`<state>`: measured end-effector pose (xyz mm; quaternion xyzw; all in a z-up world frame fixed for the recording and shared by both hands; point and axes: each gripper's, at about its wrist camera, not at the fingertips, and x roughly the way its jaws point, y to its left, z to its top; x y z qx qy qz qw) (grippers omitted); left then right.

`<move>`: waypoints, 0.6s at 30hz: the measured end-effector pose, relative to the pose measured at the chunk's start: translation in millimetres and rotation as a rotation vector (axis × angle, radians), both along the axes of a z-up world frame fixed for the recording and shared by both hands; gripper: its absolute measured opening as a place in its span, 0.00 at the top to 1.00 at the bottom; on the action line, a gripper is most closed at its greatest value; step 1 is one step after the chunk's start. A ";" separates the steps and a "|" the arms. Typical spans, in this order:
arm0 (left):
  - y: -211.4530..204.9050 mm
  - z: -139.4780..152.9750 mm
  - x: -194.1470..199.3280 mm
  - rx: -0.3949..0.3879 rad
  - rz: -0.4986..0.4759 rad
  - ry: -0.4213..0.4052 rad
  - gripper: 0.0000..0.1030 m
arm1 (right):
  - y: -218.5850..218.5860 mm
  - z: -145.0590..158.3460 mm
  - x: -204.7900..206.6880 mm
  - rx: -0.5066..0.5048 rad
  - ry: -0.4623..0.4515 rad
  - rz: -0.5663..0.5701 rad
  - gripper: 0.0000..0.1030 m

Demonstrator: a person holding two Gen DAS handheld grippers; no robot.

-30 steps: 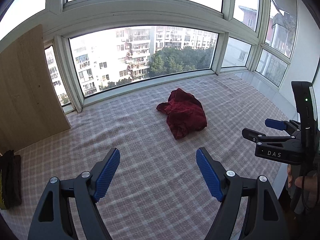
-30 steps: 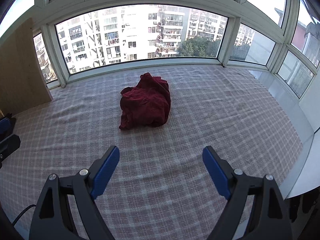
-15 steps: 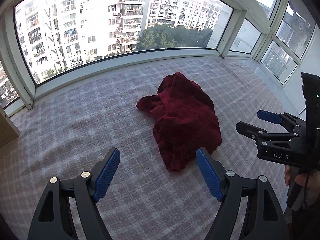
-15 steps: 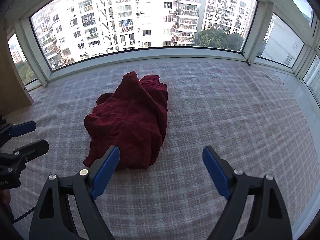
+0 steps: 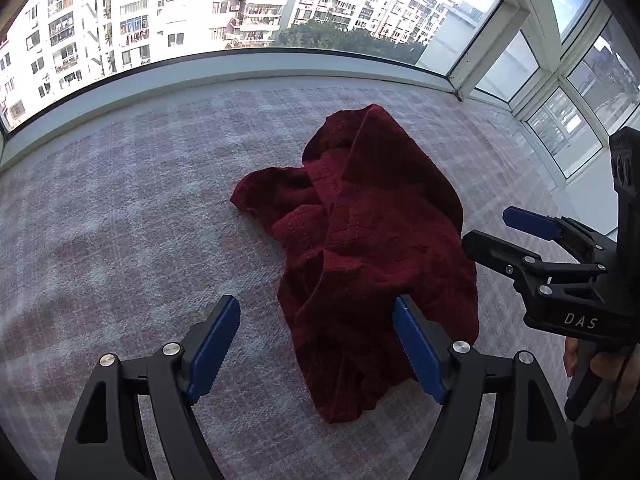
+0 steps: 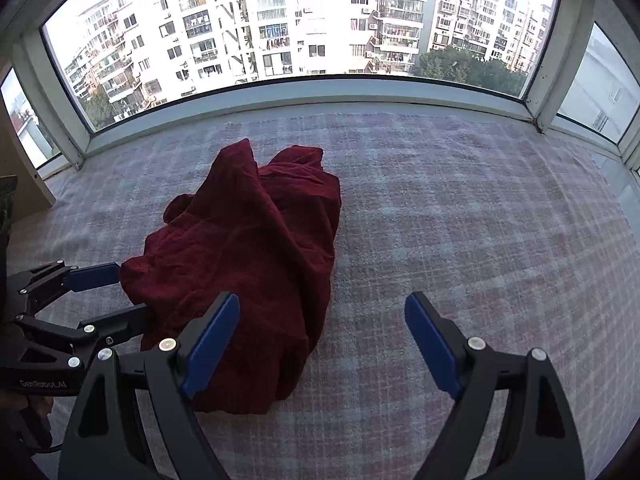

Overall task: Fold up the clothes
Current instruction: 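Close the right gripper on the red T-shirt while the left gripper approaches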

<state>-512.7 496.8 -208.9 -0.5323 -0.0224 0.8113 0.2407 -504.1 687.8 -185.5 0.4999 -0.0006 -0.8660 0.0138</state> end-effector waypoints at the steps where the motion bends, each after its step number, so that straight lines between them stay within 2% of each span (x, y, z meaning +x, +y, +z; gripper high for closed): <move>1: 0.8 -1.2 -0.4 0.001 -0.003 0.003 0.28 | -0.6 -1.7 -1.8 -0.010 -0.001 0.009 0.18; 4: -0.2 -4.3 -2.9 0.003 -0.015 0.013 0.40 | -2.7 -9.7 -8.2 -0.038 -0.019 0.022 0.18; 8: 4.4 -6.2 -4.8 -0.001 -0.041 0.013 0.63 | -3.9 -20.5 -15.8 -0.107 -0.043 0.055 0.20; 11: 7.6 -4.9 -3.0 0.001 -0.062 0.023 0.74 | -1.7 -28.0 -19.2 -0.193 -0.077 0.071 0.46; 12: 8.0 -4.0 -3.1 0.007 -0.068 0.025 0.78 | -1.4 -31.1 -19.9 -0.222 -0.095 0.071 0.65; 13: 8.1 -3.1 -3.4 0.015 -0.073 0.027 0.79 | -3.2 -32.7 -20.2 -0.215 -0.105 0.076 0.78; 18: 10.9 0.9 -3.1 0.014 -0.105 0.051 0.86 | -17.5 -29.7 -18.9 -0.136 -0.101 0.114 0.90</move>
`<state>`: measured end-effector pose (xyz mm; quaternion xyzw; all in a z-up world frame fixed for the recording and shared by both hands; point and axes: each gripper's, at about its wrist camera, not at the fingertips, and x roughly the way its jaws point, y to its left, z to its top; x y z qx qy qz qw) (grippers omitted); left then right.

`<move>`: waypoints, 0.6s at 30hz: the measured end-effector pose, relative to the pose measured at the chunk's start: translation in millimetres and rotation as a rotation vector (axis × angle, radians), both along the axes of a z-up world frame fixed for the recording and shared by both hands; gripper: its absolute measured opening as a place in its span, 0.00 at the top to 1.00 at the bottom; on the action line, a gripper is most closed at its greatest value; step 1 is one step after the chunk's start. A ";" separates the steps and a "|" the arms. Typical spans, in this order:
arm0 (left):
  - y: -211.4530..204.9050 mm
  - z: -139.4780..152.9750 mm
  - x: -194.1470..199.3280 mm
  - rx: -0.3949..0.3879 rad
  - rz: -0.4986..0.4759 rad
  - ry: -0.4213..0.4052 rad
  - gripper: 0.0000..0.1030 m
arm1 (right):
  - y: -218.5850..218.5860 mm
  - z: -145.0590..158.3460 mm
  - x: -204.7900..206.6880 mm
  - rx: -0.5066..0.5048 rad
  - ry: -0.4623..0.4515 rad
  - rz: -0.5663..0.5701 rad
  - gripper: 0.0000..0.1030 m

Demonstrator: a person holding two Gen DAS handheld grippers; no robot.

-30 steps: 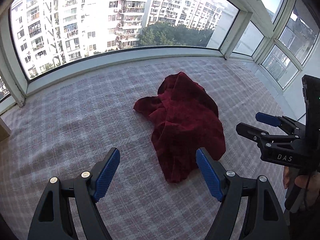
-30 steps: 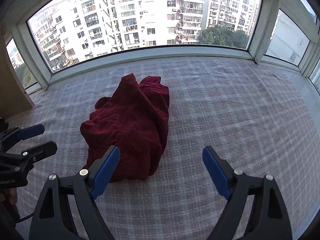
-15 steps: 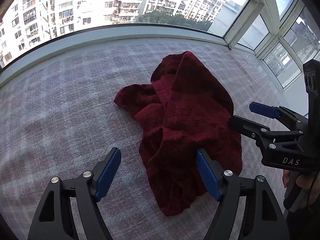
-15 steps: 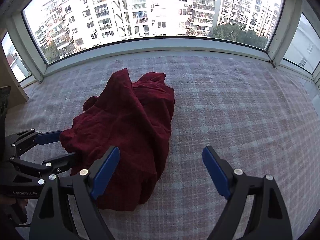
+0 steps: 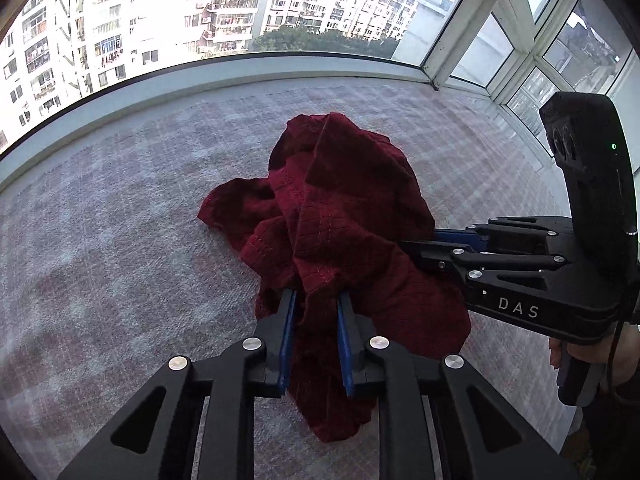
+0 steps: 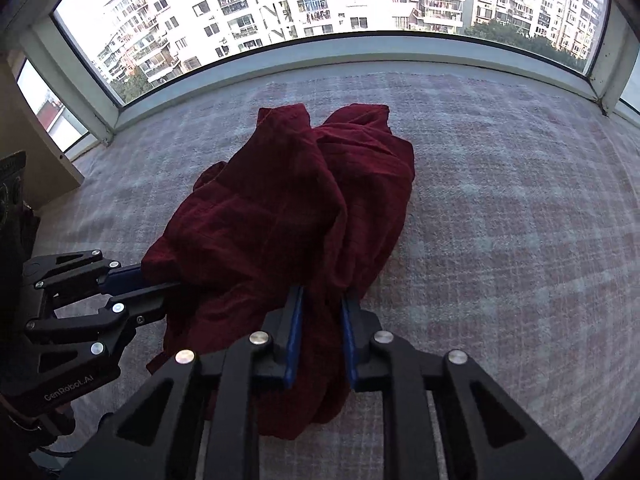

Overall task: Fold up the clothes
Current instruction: 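Close the right gripper on the red T-shirt while the left gripper approaches, then lift the red T-shirt with both grippers and shake it loose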

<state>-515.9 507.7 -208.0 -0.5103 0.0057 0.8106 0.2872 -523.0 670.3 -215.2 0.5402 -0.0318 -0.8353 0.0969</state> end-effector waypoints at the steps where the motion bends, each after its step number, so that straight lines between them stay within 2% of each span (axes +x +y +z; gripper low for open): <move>1: -0.6 1.5 0.0 0.005 0.000 0.004 0.87 | -1.5 2.5 0.6 0.009 0.010 -0.001 0.91; 10: -19.4 29.7 1.2 0.039 0.034 0.057 0.90 | -9.6 45.7 13.0 0.007 0.103 -0.005 0.92; 18: -71.9 100.5 27.9 0.089 0.101 0.180 0.90 | -55.5 115.0 47.8 -0.009 0.205 0.074 0.92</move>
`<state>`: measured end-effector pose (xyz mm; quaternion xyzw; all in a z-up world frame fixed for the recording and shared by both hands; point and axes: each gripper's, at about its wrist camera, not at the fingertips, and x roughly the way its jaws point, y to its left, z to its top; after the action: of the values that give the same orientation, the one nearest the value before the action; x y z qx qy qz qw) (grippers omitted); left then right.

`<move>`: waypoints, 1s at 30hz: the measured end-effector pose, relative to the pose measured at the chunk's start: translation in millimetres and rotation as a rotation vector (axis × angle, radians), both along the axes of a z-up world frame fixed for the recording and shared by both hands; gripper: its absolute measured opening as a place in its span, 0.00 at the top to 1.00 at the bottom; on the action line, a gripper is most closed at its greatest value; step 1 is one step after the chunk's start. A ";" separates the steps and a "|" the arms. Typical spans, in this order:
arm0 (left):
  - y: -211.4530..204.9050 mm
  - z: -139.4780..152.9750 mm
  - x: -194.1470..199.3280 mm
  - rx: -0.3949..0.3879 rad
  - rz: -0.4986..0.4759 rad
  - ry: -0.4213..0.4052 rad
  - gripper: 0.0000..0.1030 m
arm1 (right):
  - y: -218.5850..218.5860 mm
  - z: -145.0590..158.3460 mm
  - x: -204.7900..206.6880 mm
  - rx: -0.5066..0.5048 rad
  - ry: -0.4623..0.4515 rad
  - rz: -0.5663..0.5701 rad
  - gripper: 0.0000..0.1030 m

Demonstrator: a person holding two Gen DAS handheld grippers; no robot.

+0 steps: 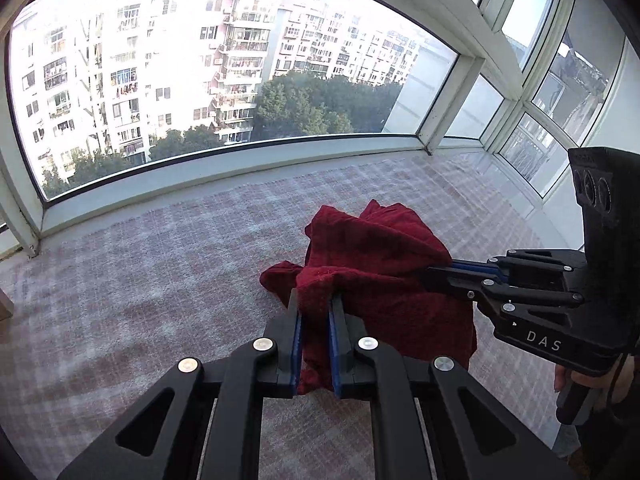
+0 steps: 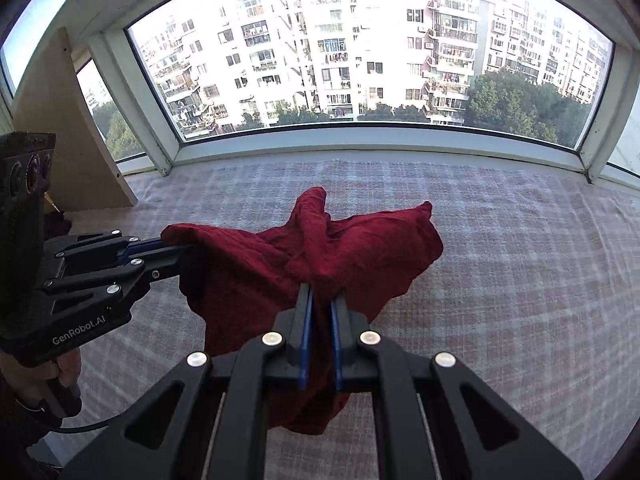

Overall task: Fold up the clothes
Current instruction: 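Lift the red T-shirt with both grippers and shake it loose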

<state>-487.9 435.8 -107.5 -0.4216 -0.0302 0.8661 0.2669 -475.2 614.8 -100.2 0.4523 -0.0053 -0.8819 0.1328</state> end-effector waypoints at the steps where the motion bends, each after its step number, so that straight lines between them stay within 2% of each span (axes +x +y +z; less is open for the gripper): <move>1: -9.5 9.8 6.6 0.005 0.009 0.016 0.90 | -8.1 10.6 6.8 -0.003 0.017 0.013 0.93; 10: -120.3 88.2 95.5 0.046 0.131 0.163 0.90 | -115.9 96.1 82.0 -0.010 0.149 0.177 0.93; 16: -202.6 123.2 162.5 0.037 0.195 0.235 0.90 | -206.5 116.3 137.9 0.001 0.178 0.271 0.93; 22: -290.9 139.2 224.6 0.012 0.231 0.278 0.90 | -307.8 115.1 181.4 0.004 0.182 0.307 0.93; 30: -405.7 152.6 285.4 -0.039 0.221 0.310 0.90 | -432.2 122.3 238.2 -0.021 0.181 0.311 0.93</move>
<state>-202.6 30.0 45.1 -0.2824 -0.0181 0.9451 0.1636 -236.9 182.7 22.1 0.3650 0.0675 -0.8877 0.2723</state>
